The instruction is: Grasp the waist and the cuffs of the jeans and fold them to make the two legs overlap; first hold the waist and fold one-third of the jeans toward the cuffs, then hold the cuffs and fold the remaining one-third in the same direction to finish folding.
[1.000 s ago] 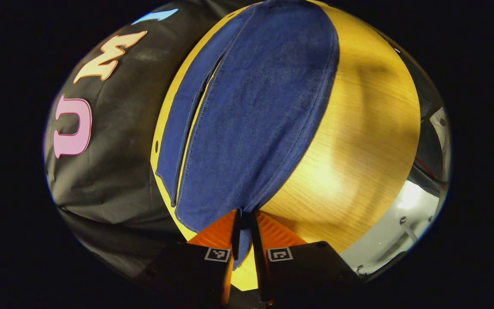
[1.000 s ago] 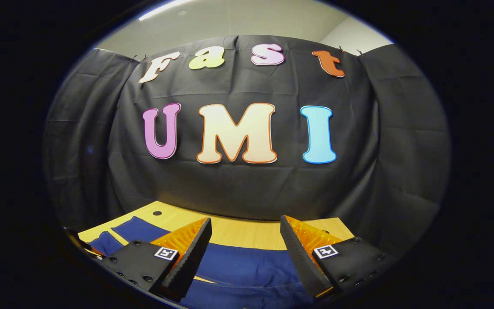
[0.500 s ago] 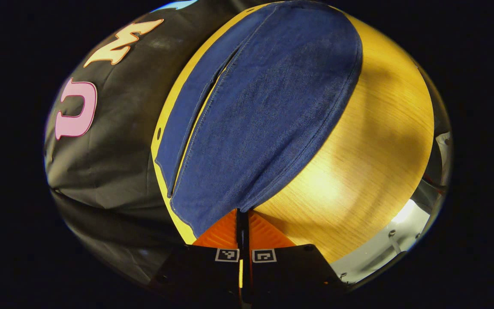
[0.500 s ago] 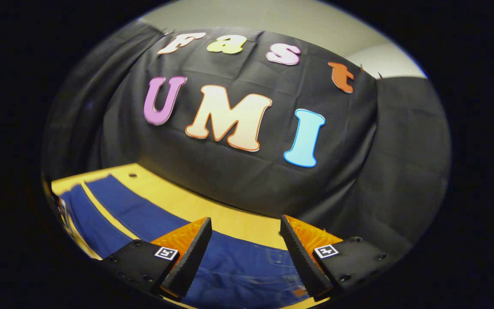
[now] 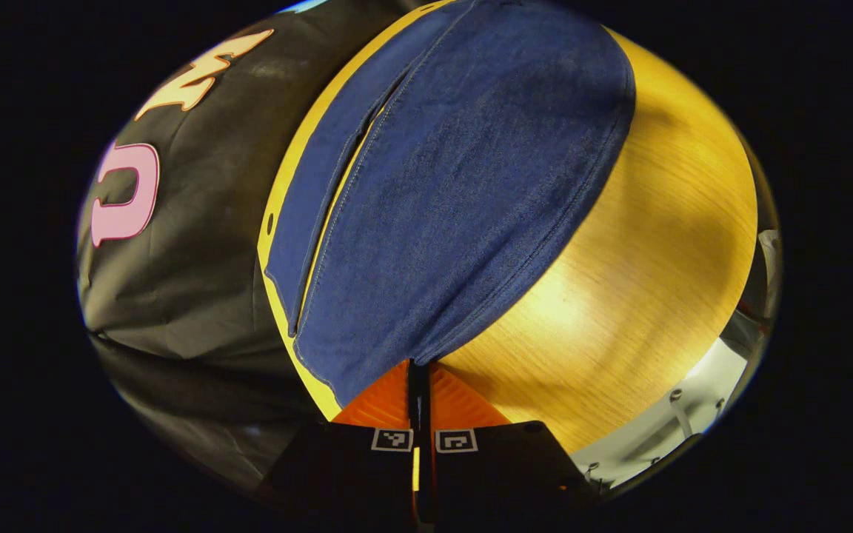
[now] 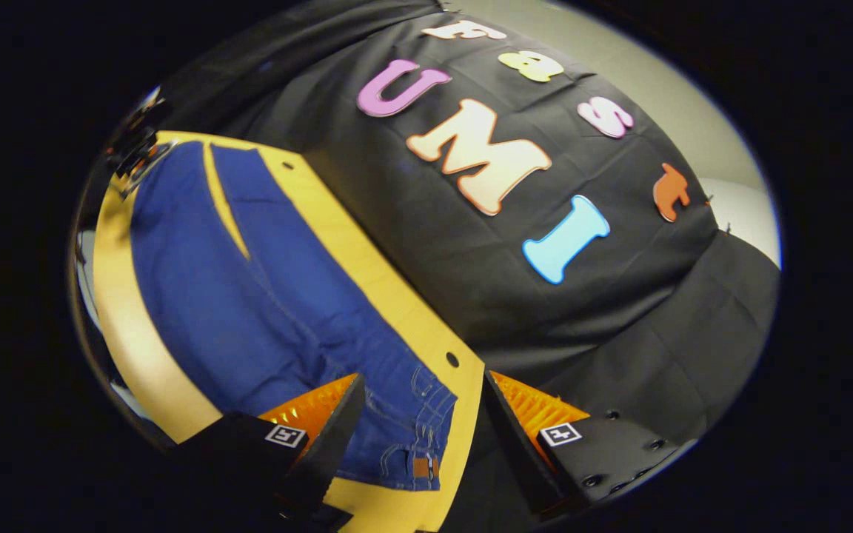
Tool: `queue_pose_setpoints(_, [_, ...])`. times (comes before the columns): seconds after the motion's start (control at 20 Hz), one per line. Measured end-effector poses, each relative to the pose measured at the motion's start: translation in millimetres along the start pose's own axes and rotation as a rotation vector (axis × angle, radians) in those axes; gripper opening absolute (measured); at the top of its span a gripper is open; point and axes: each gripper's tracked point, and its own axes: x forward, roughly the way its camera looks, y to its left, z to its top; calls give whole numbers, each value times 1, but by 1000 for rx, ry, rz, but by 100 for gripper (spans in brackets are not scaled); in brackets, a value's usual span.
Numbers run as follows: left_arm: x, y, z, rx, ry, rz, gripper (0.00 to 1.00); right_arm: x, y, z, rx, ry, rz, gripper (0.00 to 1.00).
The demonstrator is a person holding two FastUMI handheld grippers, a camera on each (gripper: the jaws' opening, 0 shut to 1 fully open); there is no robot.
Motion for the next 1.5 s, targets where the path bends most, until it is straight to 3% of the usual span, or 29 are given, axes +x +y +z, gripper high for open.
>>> queue_pose_setpoints(0.35, [0, 0, 2, 23, 23, 7, 0, 4, 49, -92, -231, 135, 188, 99])
queue_pose_setpoints(0.5, [1, 1, 1, 39, 27, 24, 0, 0, 79, -110, -364, 136, 279, 96])
queue_pose_setpoints(0.55, [1, 1, 1, 48, 31, 31, 0, -4, 87, -116, -413, 122, 307, 100])
queue_pose_setpoints(0.8, [1, 1, 3, 74, 38, 51, 0, 18, 109, -138, -561, 119, 368, 99])
queue_pose_setpoints(0.95, [2, 1, 2, 72, 39, 54, 0, 35, 109, -143, -614, 125, 335, 95])
queue_pose_setpoints(1.05, [1, 2, 3, 74, 41, 64, 0, 40, 107, -147, -604, 152, 315, 88])
queue_pose_setpoints(1.15, [1, 2, 2, 72, 41, 75, 0, 52, 120, -160, -577, 193, 339, 49])
queue_pose_setpoints(1.25, [1, 2, 2, 69, 46, 76, 0, 51, 122, -153, -615, 199, 313, 10])
queue_pose_setpoints(1.3, [1, 2, 1, 49, 52, 68, 0, 52, 119, -160, -589, 226, 316, 4])
queue_pose_setpoints(1.4, [2, 4, 0, -29, 68, 46, 0, 52, 107, -155, -479, 263, 299, 7])
queue_pose_setpoints(1.5, [1, 7, -2, -91, 95, 25, 0, 54, 91, -134, -409, 251, 247, 3])
